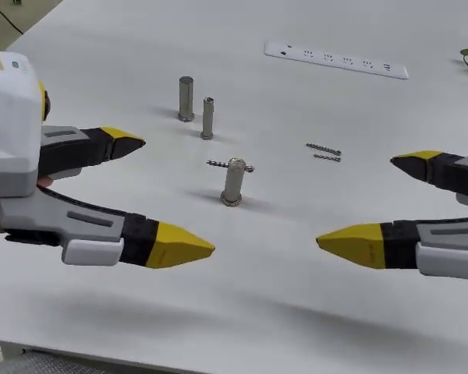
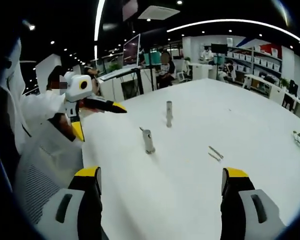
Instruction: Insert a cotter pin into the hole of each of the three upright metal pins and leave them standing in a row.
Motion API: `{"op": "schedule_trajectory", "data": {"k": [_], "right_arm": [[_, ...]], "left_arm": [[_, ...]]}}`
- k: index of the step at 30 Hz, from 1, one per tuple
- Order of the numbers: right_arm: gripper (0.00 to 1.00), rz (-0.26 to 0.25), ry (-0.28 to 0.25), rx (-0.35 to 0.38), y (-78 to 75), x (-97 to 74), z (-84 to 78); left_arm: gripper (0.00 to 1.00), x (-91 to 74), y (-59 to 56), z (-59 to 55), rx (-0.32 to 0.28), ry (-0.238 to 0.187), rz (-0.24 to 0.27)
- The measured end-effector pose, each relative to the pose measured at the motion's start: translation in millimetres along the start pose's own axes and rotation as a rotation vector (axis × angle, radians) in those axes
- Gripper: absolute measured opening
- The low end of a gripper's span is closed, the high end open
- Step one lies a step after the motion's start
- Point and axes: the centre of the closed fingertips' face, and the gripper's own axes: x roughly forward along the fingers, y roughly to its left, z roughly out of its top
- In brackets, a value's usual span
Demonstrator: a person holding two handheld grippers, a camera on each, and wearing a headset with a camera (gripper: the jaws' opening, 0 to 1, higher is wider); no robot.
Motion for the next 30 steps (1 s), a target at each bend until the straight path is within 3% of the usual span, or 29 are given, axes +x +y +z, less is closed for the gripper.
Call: {"op": "schedule_trajectory", "data": {"k": [2,6,8,11,14,19,23,26,30], "right_arm": [[0.99,-0.005,0.011,0.009,0.7,-4.1,-3.4],[0.99,-0.023,0.018,0.025,-0.4,-10.9,-7.9],[0.99,-0.028,0.024,0.026,0.2,-12.9,-9.8],[0.99,-0.06,0.045,0.002,-2.2,-17.5,-13.7],[0.99,-0.066,0.052,0.002,-4.9,-19.1,-15.1],[0.99,-0.083,0.066,0.003,-4.8,-22.8,-18.4],[0.99,-0.084,0.074,0.016,-2.5,-27.6,-20.2],[0.99,-0.094,0.071,0.022,-2.3,-32.0,-19.3],[0.99,-0.104,0.076,0.028,-6.4,-34.0,-20.9]], "left_arm": [[0.99,-0.7,10.9,2.9,-0.007,-0.016,0.017],[0.99,1.5,19.2,16.6,-0.022,-0.063,0.041],[0.99,2.3,21.1,20.5,-0.013,-0.067,0.05],[0.99,-2.8,36.4,26.8,0.002,-0.083,0.071],[0.93,-6.9,50.4,36.5,0.028,-0.099,0.102],[0.92,-5.8,75.6,56.0,0.081,-0.123,0.157],[0.88,2.8,81.7,68.4,0.059,-0.15,0.115],[0.86,14.1,90.6,71.6,0.096,-0.131,0.118],[0.73,30.2,99.1,71.0,0.098,-0.113,0.109]]}}
